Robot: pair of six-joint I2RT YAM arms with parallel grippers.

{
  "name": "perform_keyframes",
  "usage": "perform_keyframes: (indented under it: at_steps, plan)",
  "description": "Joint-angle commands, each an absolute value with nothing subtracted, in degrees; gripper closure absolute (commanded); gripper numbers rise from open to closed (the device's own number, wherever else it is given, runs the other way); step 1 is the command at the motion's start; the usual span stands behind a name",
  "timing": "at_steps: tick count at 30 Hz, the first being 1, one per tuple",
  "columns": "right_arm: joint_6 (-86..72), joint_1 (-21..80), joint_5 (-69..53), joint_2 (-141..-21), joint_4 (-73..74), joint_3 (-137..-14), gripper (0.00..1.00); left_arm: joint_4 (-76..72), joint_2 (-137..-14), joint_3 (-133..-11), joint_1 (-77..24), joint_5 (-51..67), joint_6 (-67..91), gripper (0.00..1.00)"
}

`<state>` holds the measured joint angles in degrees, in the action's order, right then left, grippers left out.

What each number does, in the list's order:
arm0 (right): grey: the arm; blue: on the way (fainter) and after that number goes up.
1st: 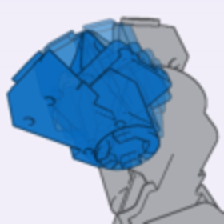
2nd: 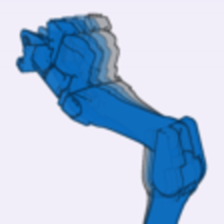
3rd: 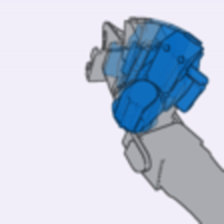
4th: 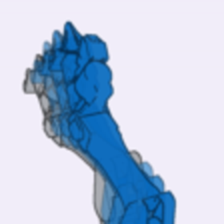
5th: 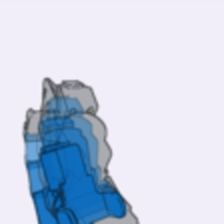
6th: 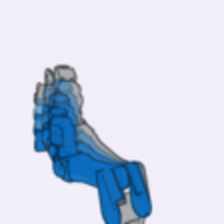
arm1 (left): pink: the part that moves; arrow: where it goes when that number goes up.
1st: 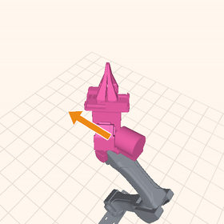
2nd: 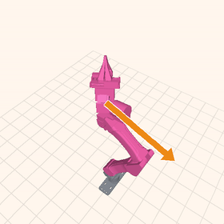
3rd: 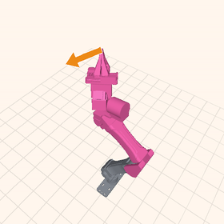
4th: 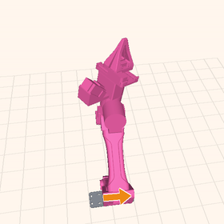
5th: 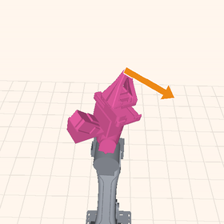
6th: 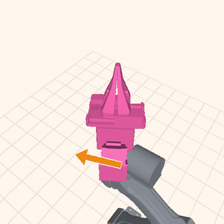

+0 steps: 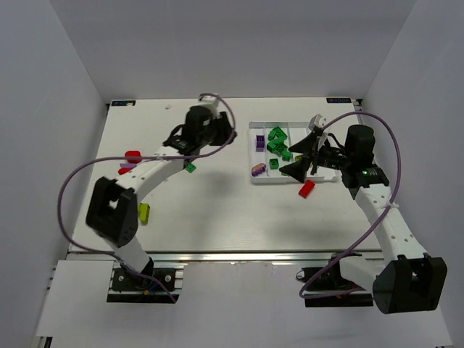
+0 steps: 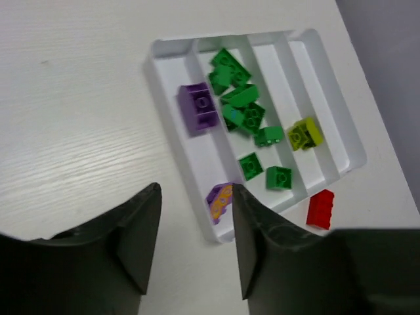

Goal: Sort the legos into containers by color

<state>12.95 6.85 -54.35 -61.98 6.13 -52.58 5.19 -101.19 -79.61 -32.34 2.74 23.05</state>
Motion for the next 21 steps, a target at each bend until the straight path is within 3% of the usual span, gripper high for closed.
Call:
perform_keyframes:
  at_steps: [1, 3, 10, 21]
  plan:
    - [14.8, 6.9, -64.1, -64.2, 6.2, -53.1, 0.11, 7.0, -94.1, -68.8, -26.7, 1.5, 31.6, 0.41]
    - [14.8, 7.0, -63.6, -64.9, 6.4, -53.3, 0.15, 10.4, -91.2, -65.3, -23.5, -3.1, 33.7, 0.38]
    - [12.0, 7.1, -57.8, -65.4, 7.2, -55.0, 0.47, 23.7, -95.5, -64.8, -18.6, -14.5, 40.1, 0.34]
    - [12.0, 7.2, -55.3, -64.9, 7.0, -54.9, 0.45, 25.3, -106.0, -72.1, -18.5, -14.9, 42.0, 0.3]
